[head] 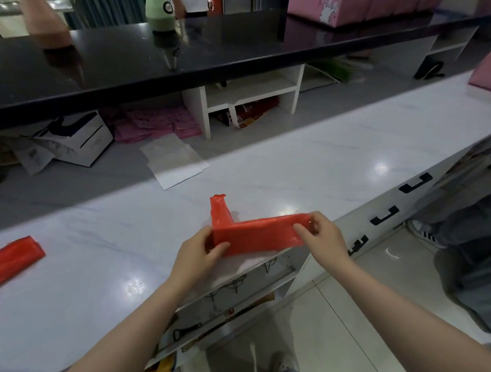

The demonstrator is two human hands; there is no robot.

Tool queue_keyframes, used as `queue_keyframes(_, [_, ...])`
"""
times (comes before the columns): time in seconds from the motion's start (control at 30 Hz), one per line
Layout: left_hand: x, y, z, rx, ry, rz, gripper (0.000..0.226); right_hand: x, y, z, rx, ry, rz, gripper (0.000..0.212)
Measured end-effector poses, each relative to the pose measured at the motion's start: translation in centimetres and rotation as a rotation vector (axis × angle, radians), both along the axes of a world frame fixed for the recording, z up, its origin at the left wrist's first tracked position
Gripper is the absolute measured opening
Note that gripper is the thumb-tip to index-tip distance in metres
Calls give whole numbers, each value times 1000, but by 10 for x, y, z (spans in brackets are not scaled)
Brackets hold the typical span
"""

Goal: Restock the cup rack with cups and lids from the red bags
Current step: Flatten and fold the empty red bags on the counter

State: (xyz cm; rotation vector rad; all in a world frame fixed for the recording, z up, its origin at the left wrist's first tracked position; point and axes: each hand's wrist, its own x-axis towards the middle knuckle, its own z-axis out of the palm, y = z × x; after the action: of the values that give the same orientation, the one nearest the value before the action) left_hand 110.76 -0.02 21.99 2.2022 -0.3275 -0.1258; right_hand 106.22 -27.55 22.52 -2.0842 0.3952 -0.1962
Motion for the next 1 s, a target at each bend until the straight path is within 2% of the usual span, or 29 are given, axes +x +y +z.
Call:
queue_keyframes(0.13, [2,-12,1,-88,42,166,43,18,13,1,-145,147,-65,25])
queue_keyframes(0.2, [1,-17,-3,51,-38,181,55,23,18,-2,-274,205,-73,37])
queue_keyframes(0.3, [0,-21,-5,337,-321,116,43,23,22,-6,-548,104,33,39])
queue_keyframes(0.37, [2,-20,-4,369,-513,-16,26,21,17,-9,-686,-21,202,35])
queue_keyframes(0.43, [2,-12,-6,384,-451,-146,28,16,7,-11,-732,20,419,53])
queue_keyframes(0.5, [0,1,-11,441,-308,-223,51,8,-2,-14,-789,123,595,85])
queue_keyframes(0.53, [0,9,-13,475,-302,-252,62,5,-4,-15,-813,130,635,91])
queue_keyframes(0.6, [-1,18,-12,489,-322,-277,70,3,-4,-14,-761,48,619,75])
queue_keyframes(0.67, [-1,23,-7,445,-304,-253,61,5,2,-9,-593,-30,530,45])
queue_keyframes(0.73, [0,28,-2,335,-215,-141,47,9,13,-2,-402,15,428,22])
queue_keyframes(0.8, [1,32,1,136,-59,-1,35,16,26,2,-230,80,304,17])
queue_keyframes(0.87, [3,33,0,-5,20,134,28,24,38,4,-129,110,192,8])
queue_keyframes(1.0, [11,29,-2,52,28,282,32,41,57,1,-134,128,122,21])
